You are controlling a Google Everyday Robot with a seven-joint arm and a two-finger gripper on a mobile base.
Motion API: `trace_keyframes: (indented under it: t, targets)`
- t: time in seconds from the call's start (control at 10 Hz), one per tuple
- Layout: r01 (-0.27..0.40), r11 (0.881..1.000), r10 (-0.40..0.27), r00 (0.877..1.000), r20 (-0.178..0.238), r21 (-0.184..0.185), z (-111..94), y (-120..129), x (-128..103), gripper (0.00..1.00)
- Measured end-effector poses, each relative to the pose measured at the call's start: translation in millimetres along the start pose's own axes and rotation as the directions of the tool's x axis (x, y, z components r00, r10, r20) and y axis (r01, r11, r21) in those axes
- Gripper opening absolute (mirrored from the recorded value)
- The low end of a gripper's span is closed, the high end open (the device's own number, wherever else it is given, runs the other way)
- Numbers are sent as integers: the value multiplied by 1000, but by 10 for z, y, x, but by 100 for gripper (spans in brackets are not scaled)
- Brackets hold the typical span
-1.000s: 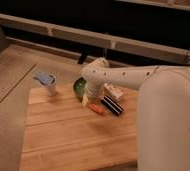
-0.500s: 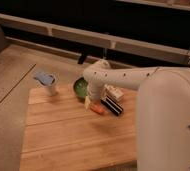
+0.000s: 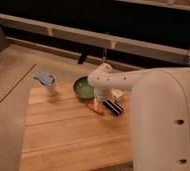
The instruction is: Place the pepper in the ceramic bowl
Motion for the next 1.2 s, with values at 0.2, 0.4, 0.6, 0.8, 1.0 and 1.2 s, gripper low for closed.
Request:
trace_keyframes:
  t: [0.2, 0.4, 0.6, 0.8, 1.0, 1.2]
  targets:
    - [21, 1000, -21, 1000, 1, 18, 0, 59, -83, 65]
    - [55, 998, -55, 998, -2, 12, 6, 257, -160, 65]
    - [77, 997, -77, 997, -25, 3, 88, 382, -152, 65]
    - [82, 997, -82, 995, -60, -1, 212, 396, -101, 65]
    - [80, 997, -81, 994, -80, -14, 318, 385, -108, 65]
    - [100, 994, -102, 992, -80, -34, 376, 450, -196, 65]
